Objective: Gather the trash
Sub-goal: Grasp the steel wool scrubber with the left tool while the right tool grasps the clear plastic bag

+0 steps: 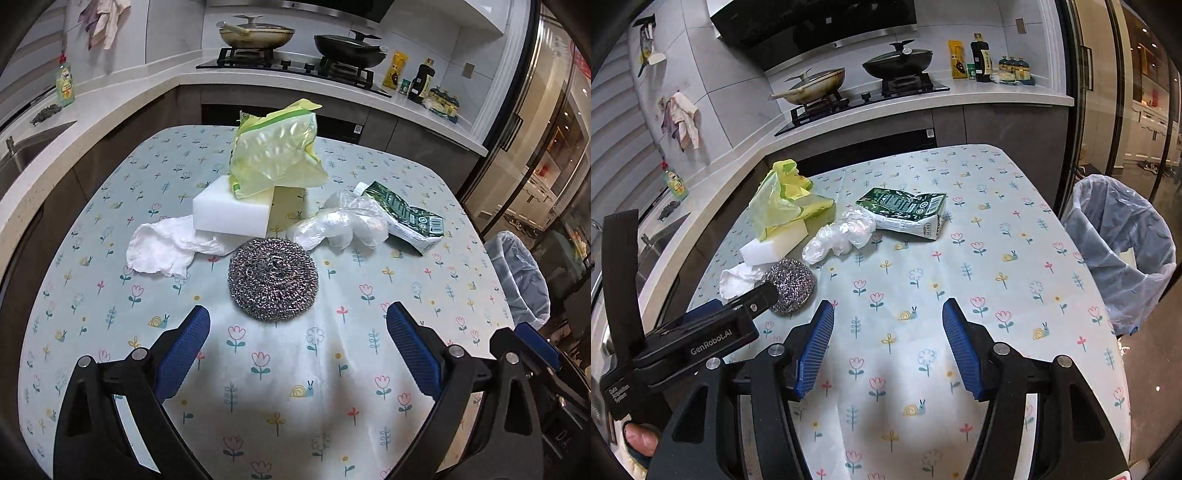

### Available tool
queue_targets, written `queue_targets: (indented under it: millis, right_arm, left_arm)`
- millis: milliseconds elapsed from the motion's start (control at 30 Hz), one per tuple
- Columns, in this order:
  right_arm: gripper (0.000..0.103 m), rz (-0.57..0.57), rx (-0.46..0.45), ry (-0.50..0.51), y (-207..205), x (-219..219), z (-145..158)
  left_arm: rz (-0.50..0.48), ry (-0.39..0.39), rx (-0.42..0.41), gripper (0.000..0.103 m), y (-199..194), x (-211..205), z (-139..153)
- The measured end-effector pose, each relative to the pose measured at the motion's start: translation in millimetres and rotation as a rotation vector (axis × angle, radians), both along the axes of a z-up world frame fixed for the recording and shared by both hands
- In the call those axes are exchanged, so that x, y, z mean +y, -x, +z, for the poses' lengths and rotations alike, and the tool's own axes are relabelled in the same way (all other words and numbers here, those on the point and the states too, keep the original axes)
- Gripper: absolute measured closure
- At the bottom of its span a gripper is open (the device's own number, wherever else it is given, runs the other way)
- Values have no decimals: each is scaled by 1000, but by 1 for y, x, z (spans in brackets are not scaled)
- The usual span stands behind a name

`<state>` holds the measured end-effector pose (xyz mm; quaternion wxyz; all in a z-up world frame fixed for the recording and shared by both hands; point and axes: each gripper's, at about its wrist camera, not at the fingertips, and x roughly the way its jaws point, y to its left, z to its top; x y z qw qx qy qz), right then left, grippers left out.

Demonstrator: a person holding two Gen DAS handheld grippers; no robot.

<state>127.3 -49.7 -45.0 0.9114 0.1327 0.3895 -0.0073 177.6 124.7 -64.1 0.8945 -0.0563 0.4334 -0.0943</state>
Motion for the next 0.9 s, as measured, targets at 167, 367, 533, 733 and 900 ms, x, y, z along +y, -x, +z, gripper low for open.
queue_targets:
  millis: [167,367,533,733,900]
  right_arm:
    - [43,14,12,-22,-40,6,-9]
    - [43,40,33,-79,-90,15,-31]
    - [43,63,34,-103,-122,21,-47]
    - [45,69,39,-118,-146,22,-56]
    - [78,111,50,-145,-155,26,-63]
  left_arm:
    - [33,23,32,11,-16,16,-13]
    - [55,65,69,11,-38,28,-24]
    - [43,74,87,11,-53,27,-34]
    - [44,86,101,11,-62,28,-44]
    - [43,89,123,11,-68,25,-51]
